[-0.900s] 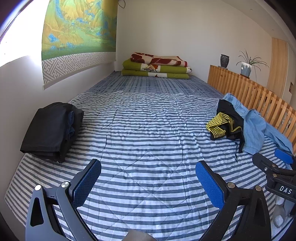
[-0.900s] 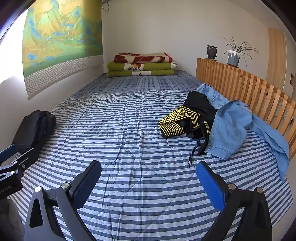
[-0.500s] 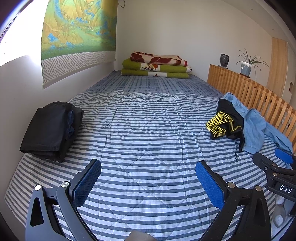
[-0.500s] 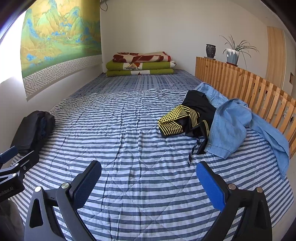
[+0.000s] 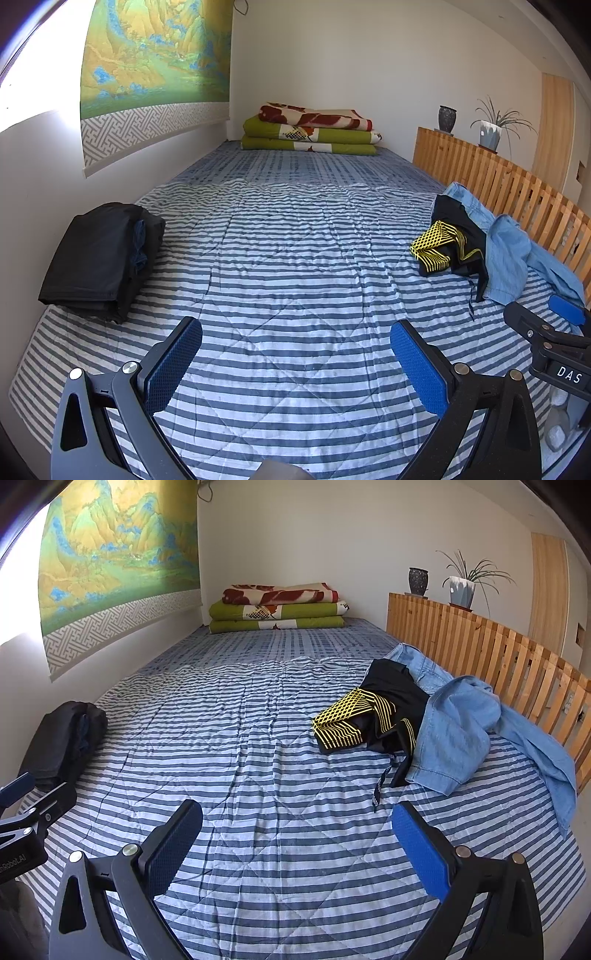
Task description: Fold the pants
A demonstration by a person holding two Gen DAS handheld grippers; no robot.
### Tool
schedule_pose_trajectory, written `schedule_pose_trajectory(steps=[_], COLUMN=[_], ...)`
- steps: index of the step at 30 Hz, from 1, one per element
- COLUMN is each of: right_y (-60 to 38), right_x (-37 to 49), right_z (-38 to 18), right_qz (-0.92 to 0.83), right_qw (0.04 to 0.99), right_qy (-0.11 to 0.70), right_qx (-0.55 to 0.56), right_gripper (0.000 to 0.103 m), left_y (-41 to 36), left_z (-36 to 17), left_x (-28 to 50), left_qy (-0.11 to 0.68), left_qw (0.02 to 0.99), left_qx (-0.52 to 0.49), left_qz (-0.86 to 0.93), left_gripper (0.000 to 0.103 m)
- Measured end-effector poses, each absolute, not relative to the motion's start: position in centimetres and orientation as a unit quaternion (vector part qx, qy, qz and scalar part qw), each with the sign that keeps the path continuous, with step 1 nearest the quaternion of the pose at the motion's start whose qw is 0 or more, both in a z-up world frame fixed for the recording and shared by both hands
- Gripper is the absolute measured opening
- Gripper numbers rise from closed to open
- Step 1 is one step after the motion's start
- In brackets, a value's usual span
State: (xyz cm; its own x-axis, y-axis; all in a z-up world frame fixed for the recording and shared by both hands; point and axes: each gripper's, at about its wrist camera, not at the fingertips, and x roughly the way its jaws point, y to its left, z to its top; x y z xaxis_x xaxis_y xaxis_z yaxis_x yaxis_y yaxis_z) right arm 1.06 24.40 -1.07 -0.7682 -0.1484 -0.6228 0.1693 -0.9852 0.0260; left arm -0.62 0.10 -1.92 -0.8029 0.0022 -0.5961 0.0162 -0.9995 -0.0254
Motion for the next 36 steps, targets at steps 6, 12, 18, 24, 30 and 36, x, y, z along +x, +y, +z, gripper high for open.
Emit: schedule_pose_trajectory(steps=[6,12,18,24,30,36], right_y=[24.29,24.16,24.19,24.19,24.16,24.21], right_x=[1.06,1.12,1.11,1.11,1.13,1.12], right_z=[-1.13,-1.22,-1.27,-1.36,-1.35,-1.45], right_qz=[-0.94,-0.94,-0.939,-0.939,-0.939,-0.939], right_qw=[0.086,0.086,0.087,0.086,0.086,0.087], right_qy=[0.018,0.018,0.018,0.019,0.019,0.019], right_qx=[0.331,0.33,0.331,0.332,0.332,0.333], right_gripper=[0.101,0.101,0.101,0.101,0.101,0.101], left_y=[0.02,0.12,0.06,0.11,0.15,0.18], left_z=[-1.93,-2.08,-2.14,-2.13,-2.16,-2.27], left_x=[-0.66,-0.64,-0.65,-0.63,-0.6,-0.39], left_qy=[0.016,0.016,0.016,0.016,0.016,0.017], left_qw=[0.003,0.003,0.004,0.003,0.003,0.002], left_qx=[0.314,0.314,0.313,0.313,0.314,0.313], left_qz=[-0.949,-0.949,-0.949,-0.95,-0.949,-0.95], left_gripper=[0.103,0.103,0.103,0.103,0.103,0.103])
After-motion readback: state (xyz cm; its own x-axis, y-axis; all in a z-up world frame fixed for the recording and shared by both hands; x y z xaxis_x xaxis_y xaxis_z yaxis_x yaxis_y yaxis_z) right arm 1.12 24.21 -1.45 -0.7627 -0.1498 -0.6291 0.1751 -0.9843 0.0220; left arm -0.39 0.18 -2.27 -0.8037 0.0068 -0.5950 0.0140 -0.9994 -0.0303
